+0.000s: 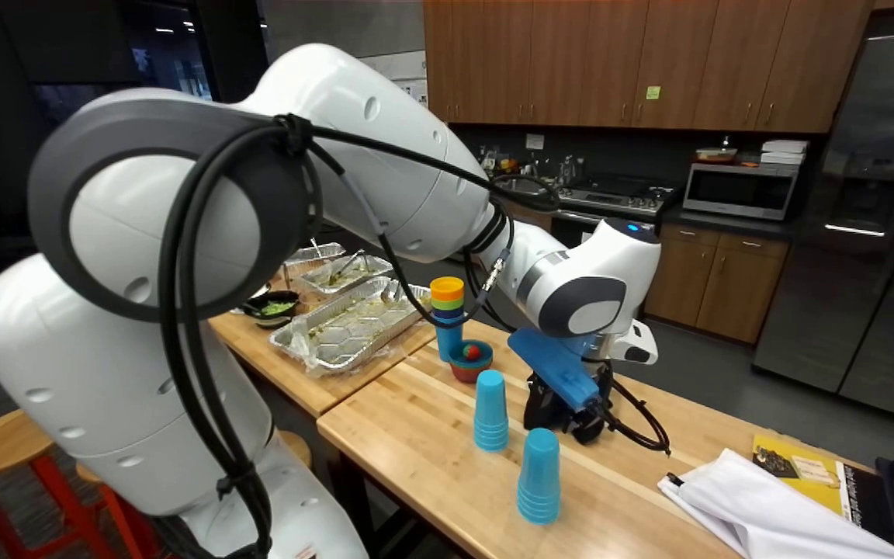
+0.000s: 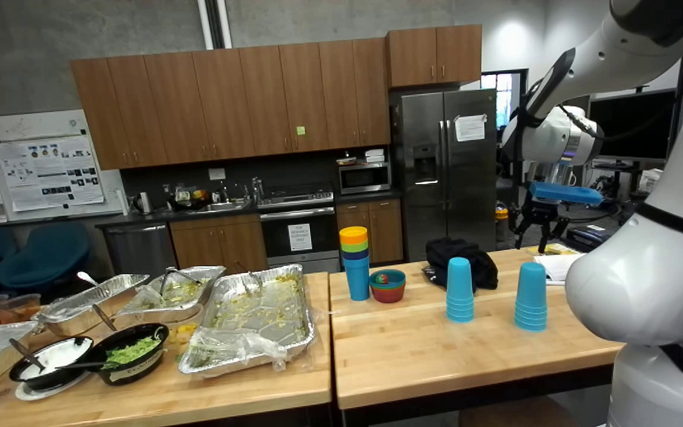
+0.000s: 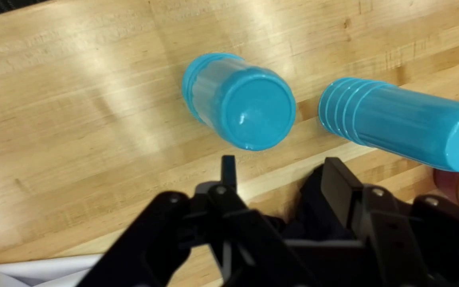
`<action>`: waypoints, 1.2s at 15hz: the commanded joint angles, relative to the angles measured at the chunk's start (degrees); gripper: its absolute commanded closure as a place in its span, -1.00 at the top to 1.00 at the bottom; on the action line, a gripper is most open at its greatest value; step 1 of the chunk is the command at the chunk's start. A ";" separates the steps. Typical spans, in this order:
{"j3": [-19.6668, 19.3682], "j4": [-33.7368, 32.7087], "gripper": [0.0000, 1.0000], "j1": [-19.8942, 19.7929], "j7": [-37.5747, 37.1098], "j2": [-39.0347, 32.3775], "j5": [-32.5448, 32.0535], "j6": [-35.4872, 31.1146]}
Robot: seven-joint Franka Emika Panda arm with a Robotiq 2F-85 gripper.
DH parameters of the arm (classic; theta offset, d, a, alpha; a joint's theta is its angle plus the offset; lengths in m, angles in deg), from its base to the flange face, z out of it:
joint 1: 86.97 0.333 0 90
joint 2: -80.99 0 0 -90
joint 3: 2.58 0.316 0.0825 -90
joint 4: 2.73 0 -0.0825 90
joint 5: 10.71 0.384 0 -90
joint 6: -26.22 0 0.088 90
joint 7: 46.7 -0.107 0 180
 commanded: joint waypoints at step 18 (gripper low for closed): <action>0.06 1.12 -0.31 0.07 -0.77 0.58 -0.01 -0.38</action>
